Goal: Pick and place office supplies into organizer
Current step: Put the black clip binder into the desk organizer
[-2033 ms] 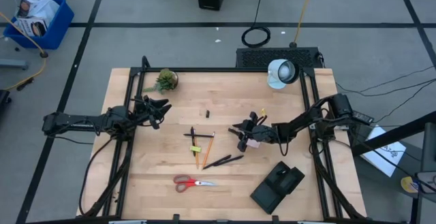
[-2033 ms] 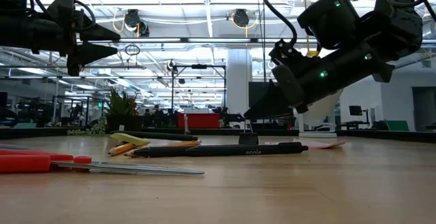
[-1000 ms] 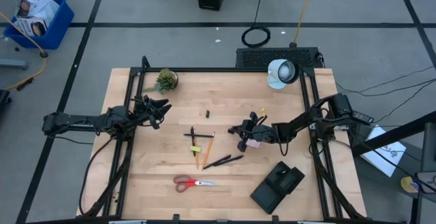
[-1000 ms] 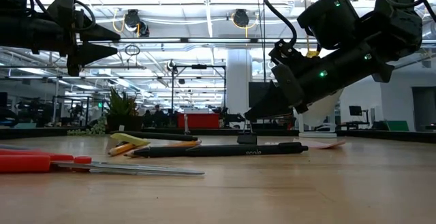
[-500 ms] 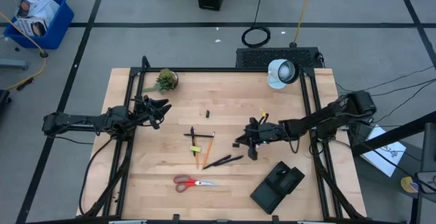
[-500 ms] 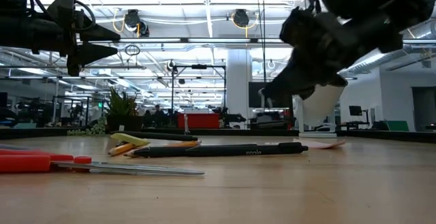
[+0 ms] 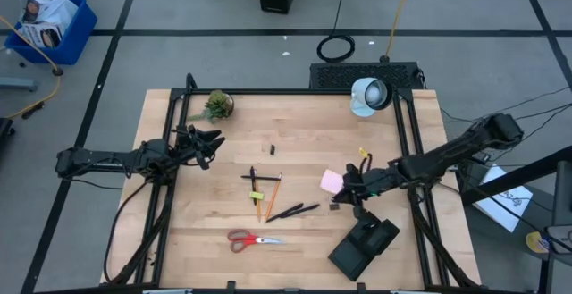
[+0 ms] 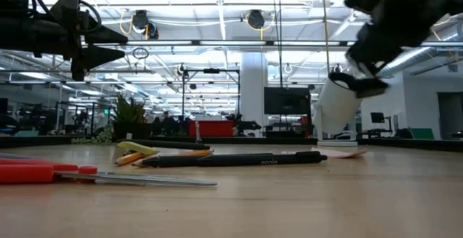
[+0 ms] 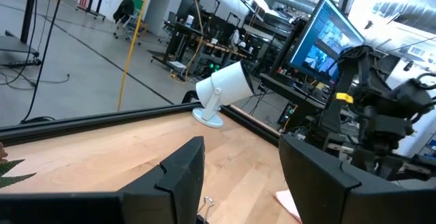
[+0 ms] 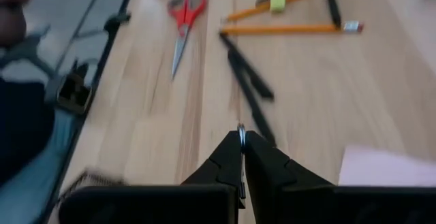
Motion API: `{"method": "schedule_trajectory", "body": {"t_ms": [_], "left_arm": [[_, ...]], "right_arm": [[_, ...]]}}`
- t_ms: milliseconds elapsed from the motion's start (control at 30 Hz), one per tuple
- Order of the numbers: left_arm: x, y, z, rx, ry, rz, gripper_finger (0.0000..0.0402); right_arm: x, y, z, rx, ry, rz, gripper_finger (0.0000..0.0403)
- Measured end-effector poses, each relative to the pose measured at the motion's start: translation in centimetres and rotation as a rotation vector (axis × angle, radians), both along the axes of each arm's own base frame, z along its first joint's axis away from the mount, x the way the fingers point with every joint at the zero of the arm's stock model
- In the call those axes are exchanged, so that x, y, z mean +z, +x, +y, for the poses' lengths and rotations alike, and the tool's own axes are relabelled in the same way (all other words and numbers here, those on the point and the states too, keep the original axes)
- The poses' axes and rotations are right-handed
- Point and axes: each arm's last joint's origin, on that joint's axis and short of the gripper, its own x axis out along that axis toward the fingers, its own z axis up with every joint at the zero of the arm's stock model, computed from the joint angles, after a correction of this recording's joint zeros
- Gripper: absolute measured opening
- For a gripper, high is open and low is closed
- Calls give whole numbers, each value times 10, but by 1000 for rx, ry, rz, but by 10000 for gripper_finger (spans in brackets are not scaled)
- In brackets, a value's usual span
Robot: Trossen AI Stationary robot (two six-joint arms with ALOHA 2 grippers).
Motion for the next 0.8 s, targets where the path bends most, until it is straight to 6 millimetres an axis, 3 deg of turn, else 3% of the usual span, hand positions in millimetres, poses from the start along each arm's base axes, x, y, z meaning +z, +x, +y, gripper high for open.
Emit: {"method": "schedule_trajectory", "body": {"t_ms": [300, 600, 800], "left_arm": [[0, 0, 0, 0, 3, 2, 196], [0, 0, 0, 9, 3, 2, 196], [0, 0, 0, 9, 2, 2, 196]], "right_arm": [[1, -29, 10, 5, 60, 165, 6], [-1, -44, 30, 21, 206, 275, 6], [-7, -52, 33, -64, 177, 339, 6]]}}
